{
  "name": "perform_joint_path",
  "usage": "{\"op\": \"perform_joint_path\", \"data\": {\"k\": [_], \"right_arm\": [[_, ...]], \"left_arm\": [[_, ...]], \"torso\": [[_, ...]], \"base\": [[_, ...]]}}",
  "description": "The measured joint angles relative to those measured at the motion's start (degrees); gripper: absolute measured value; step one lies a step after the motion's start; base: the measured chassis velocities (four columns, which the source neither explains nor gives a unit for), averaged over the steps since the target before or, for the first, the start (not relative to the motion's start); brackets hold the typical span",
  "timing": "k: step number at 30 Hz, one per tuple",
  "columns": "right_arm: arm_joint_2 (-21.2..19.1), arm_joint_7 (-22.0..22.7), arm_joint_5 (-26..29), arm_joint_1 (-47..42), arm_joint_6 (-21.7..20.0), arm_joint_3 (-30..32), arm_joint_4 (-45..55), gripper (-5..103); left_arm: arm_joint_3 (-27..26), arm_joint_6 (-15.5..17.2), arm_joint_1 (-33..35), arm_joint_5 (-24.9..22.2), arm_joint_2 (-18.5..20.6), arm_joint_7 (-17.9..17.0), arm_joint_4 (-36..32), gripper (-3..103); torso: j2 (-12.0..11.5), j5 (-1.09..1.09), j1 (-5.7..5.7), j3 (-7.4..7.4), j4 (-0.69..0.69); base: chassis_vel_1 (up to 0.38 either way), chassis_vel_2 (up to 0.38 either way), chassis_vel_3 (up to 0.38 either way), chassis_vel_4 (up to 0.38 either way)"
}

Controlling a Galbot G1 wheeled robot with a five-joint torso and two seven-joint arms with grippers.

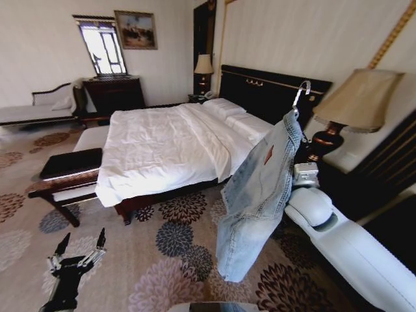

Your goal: Pick up the clothes from the bed and hang them on the clothes hanger.

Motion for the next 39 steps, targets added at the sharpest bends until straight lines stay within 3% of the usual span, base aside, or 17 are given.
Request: {"op": "perform_joint_path", "data": {"k": [23,39], "right_arm": [[-0.1,-0.1,0.0,-3.2,0.2,3.9,1.1,21],[3.4,-1.5,-4.5,-12.7,1.6,10.3,2.9,21]], "left_arm": [[0.0,0.0,0.0,0.0,0.0,0.0,0.0,100],[0.0,0.0,0.0,0.0,0.0,0.0,0.0,100]], "torso": [[0.0,0.00,0.00,0.00,0.01],[0.0,0.00,0.01,0.00,0.01]], "base": [[-0.127,-0.126,-0.127,-0.123],[-0.119,-0.119,-0.132,-0.130]]}}
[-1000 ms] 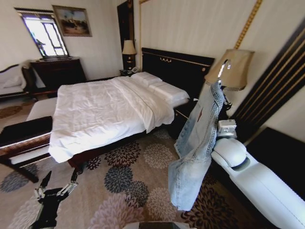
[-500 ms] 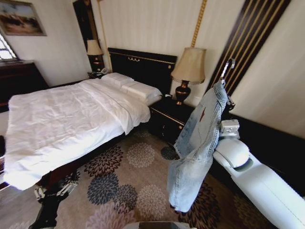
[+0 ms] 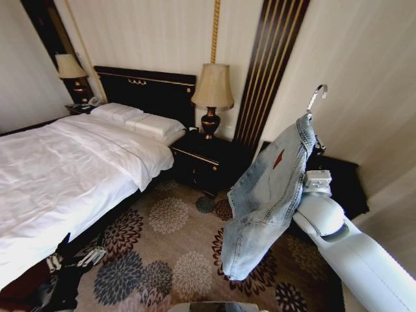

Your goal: Pick up the clothes from the bed and hang them on the clothes hanger.

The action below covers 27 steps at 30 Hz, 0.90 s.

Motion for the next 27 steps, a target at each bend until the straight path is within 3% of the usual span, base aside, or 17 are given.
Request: {"op": "perform_joint_path", "data": {"k": [14,27], "right_arm": [[2.3,-0.7,-1.6,-9.8,0.9,7.5,2.9,21],[3.7,-1.3,-3.0,-14.5,1.9,10.8,4.3,21]], "left_arm": [[0.0,0.0,0.0,0.0,0.0,0.0,0.0,100],[0.0,0.0,0.0,0.0,0.0,0.0,0.0,100]], "torso": [[0.0,0.01,0.00,0.00,0.00],[0.0,0.00,0.00,0.00,0.01]], "base": [[-0.128,-0.127,-0.129,-0.121],[-0.124,-0.119,-0.129,-0.130]]}}
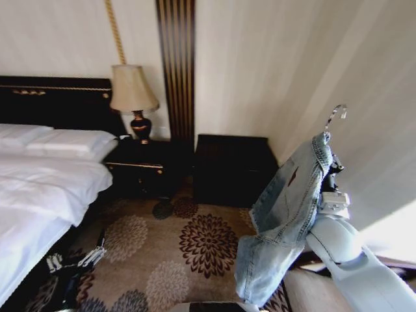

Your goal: Pick up the clothes from the bed and hang them on the clothes hanger.

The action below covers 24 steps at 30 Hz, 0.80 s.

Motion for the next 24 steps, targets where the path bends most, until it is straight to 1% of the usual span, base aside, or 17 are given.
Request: {"op": "perform_joint_path", "data": {"k": [15,21,24], "right_arm": [[-0.1,0.4,0.2,-0.9,-0.3,1.3,0.6,21],[-0.1,0.4,0.2,-0.9,-0.4,1.3,0.5,21],[0.0,0.4,0.2,-0.9,-0.5,1.1,0.5,21]], "left_arm": [[0.0,0.0,0.0,0.0,0.0,0.0,0.0,100],[0.0,0.0,0.0,0.0,0.0,0.0,0.0,100],[0.0,0.0,0.0,0.0,0.0,0.0,0.0,100]], "torso": [[0.0,0.00,0.02,0.01,0.00],[0.0,0.00,0.04,0.01,0.01],[0.0,0.00,0.04,0.01,-0.02]], "base": [[-0.115,-0.143,-0.139,-0.108],[-0.021,-0.230,-0.244,-0.023],[0.040,-0.306,-0.335,0.041]]}}
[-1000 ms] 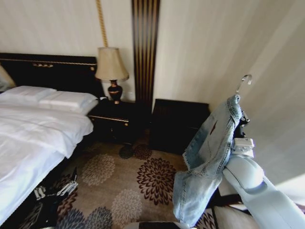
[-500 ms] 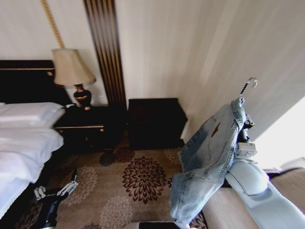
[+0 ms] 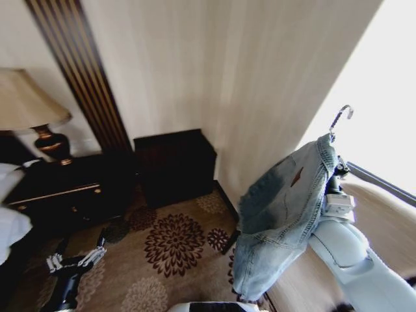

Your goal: Pick up the clothes from the bed and hang them on the clothes hanger.

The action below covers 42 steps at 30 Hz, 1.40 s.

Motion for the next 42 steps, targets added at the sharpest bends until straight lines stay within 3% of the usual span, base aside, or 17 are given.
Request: {"op": "perform_joint_path", "data": {"k": [10,42], "right_arm": [[0.0,0.0,-0.2,-0.1,0.2,0.0,-0.1,21],[1.4,0.1,-1.3,-2.2,0.3,0.5,0.1,21]], "left_arm": [[0.0,0.0,0.0,0.0,0.0,0.0,0.0,100],[0.0,0.0,0.0,0.0,0.0,0.0,0.0,100]], "torso": [[0.1,-0.01,-0.14,-0.05,0.00],[0.0,0.01,0.02,0.01,0.03]], "base": [[0.072,-0.318,-0.316,0.064],[-0.081,-0.140,-0.169,-0.105]]}}
